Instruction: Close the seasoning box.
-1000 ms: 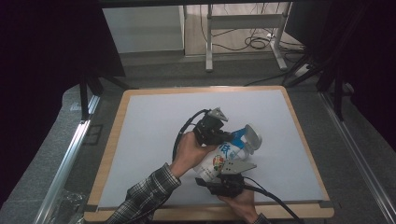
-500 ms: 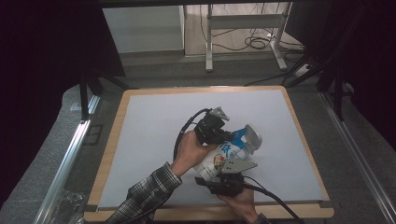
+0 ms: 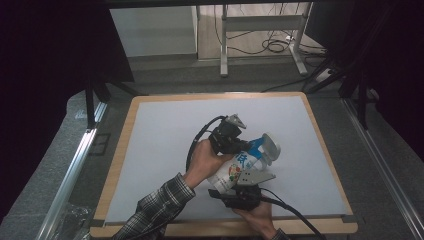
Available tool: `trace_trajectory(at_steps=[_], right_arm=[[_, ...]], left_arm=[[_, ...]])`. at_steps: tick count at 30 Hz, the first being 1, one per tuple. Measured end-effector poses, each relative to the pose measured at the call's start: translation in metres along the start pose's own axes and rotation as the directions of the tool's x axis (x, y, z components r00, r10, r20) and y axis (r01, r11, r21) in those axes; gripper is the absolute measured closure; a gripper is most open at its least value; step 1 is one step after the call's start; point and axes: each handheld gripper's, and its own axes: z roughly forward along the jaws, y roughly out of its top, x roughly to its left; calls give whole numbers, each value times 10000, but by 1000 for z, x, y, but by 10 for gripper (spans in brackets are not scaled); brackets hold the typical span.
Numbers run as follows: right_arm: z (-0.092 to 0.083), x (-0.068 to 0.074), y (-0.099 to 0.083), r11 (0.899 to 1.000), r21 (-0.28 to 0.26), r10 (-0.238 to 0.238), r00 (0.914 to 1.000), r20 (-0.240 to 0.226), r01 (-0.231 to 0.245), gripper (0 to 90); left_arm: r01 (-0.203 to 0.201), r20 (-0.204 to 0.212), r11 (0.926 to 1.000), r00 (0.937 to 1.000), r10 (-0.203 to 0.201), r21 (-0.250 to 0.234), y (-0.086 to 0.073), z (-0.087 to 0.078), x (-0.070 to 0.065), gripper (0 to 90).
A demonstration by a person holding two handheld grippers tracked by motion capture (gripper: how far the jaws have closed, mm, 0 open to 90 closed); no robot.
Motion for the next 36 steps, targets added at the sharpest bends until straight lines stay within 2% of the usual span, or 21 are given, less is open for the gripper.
trace_trajectory(at_steps=[9, 24, 36], right_arm=[[-1, 0, 2, 9999, -99, 26, 10000, -82, -27, 624], [-2, 0, 4, 9997, -237, 91, 9998, -177, -96, 624], [-2, 1, 5, 9994, -341, 93, 9998, -155, -98, 624]], left_arm=[[23, -5, 9999, 10000, -23, 105, 2, 1, 1, 882], [165, -183, 9999, 9997, -165, 7, 4, 0, 1, 886], [122, -233, 9999, 9997, -120, 70, 7, -1, 0, 886]])
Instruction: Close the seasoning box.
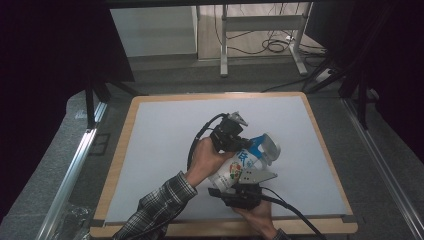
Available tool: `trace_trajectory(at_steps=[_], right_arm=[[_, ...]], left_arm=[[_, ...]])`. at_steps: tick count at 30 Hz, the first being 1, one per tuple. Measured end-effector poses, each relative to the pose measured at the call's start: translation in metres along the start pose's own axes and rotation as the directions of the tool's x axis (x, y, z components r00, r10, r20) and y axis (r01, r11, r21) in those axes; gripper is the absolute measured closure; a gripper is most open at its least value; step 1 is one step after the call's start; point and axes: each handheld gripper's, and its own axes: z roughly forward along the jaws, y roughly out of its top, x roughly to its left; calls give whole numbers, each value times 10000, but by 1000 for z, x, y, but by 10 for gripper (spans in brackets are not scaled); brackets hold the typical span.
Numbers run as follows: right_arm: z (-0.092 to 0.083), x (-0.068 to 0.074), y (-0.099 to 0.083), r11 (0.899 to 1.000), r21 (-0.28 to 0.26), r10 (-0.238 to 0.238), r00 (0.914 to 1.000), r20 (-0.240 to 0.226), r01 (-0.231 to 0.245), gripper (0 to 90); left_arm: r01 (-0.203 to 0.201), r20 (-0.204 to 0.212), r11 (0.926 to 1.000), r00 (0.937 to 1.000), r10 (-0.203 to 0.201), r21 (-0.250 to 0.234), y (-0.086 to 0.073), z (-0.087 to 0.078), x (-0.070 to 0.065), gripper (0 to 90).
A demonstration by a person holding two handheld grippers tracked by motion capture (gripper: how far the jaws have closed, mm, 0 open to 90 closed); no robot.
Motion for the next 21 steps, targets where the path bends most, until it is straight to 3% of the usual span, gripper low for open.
trace_trajectory(at_steps=[21], right_arm=[[0, 1, 2, 10000, -78, 7, 10000, -5, -7, 624]], left_arm=[[-21, -8, 9998, 10000, 21, 179, 3, -1, 0, 887]])
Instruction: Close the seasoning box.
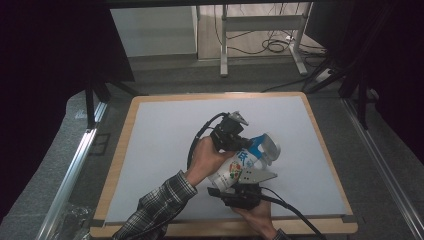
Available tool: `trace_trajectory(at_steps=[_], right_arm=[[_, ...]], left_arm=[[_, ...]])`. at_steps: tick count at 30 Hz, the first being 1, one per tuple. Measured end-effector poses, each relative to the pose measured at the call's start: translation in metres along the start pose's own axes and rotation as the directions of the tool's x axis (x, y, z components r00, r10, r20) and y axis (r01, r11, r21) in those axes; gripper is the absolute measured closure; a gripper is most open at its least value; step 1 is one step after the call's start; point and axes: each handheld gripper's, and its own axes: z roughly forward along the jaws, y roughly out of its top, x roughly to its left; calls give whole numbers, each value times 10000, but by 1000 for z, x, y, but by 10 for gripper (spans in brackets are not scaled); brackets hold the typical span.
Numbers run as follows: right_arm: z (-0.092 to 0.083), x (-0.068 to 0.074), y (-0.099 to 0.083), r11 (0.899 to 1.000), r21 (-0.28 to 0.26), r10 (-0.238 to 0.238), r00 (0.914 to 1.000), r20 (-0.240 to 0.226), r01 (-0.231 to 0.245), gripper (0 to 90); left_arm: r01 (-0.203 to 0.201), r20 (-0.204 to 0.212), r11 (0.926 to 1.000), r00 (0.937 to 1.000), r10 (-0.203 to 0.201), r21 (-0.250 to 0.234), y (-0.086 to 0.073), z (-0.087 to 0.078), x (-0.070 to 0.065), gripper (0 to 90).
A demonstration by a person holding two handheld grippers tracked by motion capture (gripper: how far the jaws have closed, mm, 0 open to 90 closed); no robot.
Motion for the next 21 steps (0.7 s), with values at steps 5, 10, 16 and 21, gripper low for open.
trace_trajectory(at_steps=[5, 10, 16, 21], right_arm=[[0, 1, 1, 10000, -8, -30, 10000, 44, 30, 623], [0, 2, 1, 10000, 2, -12, 10000, 71, 12, 619], [1, 3, 1, 9999, 2, -160, 9998, 118, 160, 613], [1, 3, 1, 9999, -9, -171, 9998, 122, 171, 614]], left_arm=[[-17, 2, 10000, 10000, 17, 15, 1, 0, 0, 886], [13, -12, 10000, 10000, -13, 5, 1, 0, -1, 887], [44, -16, 10000, 10000, -44, -18, 1, -1, -1, 887], [60, -8, 10000, 10000, -60, -24, 1, -1, -1, 887]])
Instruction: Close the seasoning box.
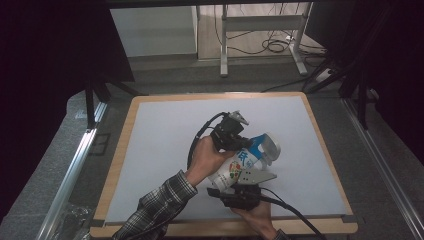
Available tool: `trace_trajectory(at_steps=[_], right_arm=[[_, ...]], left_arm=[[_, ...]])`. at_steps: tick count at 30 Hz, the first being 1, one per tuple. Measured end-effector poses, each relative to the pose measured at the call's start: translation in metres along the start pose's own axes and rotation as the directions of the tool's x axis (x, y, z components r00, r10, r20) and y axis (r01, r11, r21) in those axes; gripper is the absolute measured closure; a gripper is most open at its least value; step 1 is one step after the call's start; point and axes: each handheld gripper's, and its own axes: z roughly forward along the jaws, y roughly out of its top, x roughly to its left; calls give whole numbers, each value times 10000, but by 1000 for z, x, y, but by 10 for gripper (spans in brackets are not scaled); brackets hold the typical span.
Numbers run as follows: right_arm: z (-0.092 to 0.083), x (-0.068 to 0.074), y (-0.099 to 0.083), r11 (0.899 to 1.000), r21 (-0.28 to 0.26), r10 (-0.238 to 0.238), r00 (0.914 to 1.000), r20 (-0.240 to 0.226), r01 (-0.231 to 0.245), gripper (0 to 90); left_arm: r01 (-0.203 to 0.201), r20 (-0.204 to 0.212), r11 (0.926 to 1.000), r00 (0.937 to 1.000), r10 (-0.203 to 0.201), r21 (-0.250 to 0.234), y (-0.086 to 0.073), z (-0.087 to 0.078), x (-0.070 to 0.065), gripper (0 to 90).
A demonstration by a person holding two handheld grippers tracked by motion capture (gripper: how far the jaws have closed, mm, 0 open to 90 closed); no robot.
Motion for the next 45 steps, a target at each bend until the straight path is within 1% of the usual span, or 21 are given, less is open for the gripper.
trace_trajectory(at_steps=[20, 22, 45], right_arm=[[1, 1, 0, 10000, 54, 39, 10000, 10, -39, 645], [1, 1, 0, 10000, 77, 20, 10000, 53, -21, 672], [1, 2, 2, 10000, 52, 49, 9999, 135, -50, 683]], left_arm=[[8, -32, 10000, 10000, -8, -17, 1, 0, -1, 888], [22, -11, 10000, 10000, -22, -11, 1, 0, -1, 888], [0, -18, 10000, 10000, 0, -5, 4, -1, -2, 888]])
